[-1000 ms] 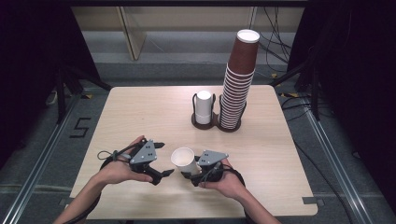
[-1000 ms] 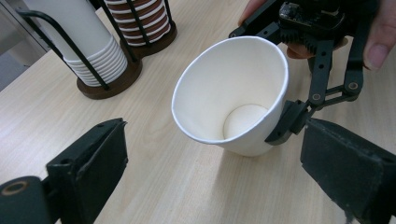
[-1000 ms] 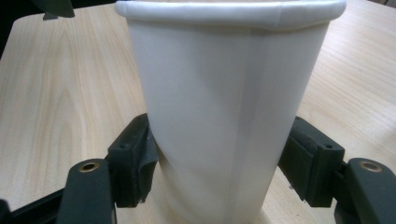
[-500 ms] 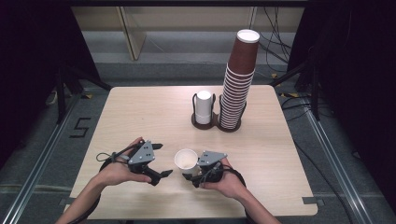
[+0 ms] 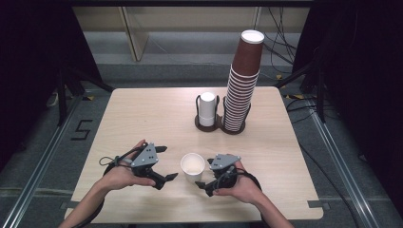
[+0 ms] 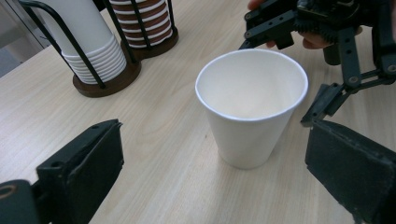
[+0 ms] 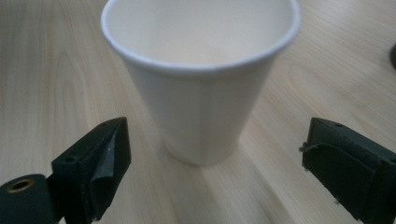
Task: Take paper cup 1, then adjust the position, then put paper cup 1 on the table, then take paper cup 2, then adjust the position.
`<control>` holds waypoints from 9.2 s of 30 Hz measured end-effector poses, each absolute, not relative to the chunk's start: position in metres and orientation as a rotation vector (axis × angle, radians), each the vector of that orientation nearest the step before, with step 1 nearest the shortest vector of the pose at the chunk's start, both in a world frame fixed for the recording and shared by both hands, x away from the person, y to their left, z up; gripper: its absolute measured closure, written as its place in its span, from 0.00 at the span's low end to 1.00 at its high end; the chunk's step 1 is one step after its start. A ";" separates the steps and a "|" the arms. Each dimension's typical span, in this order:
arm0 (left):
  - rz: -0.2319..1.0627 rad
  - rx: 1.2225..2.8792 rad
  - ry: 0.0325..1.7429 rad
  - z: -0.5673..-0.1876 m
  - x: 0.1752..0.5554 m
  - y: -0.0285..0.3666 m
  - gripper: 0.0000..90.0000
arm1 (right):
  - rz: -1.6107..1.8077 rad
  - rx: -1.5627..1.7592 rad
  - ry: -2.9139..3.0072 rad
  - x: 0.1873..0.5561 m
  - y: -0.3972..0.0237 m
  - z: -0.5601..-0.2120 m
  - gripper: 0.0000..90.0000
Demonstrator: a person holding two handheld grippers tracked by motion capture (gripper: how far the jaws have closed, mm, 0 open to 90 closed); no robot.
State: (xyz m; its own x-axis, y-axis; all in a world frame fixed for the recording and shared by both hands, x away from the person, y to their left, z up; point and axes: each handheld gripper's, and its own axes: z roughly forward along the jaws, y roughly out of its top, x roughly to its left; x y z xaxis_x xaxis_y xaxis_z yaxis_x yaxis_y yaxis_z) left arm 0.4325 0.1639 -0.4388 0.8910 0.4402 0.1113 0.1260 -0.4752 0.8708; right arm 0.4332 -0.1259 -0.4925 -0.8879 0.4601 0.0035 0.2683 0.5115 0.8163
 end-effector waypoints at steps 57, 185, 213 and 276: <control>0.532 1.810 0.440 -0.355 0.528 0.073 0.04 | 1.399 1.126 1.958 0.473 -0.243 -0.449 0.06; 0.538 1.699 0.486 -0.313 0.612 -0.030 0.01 | 1.733 0.965 1.373 0.566 -0.245 -0.197 0.19; 0.565 1.707 0.462 -0.334 0.529 0.052 0.01 | 1.666 0.996 1.394 0.512 -0.273 -0.230 0.19; 0.445 1.832 0.393 -0.408 0.459 0.058 0.01 | 1.853 1.422 1.662 0.457 -0.197 -0.420 0.19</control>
State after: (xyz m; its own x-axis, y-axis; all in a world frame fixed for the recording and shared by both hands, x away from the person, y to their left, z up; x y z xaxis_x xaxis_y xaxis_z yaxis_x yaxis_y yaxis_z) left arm 0.4593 0.0580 -0.4079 0.8720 0.4781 0.1048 0.0447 -0.2910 0.9557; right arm 0.4566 -0.1973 -0.4203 -0.4794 0.7396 0.4723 0.3890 -0.3033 0.8699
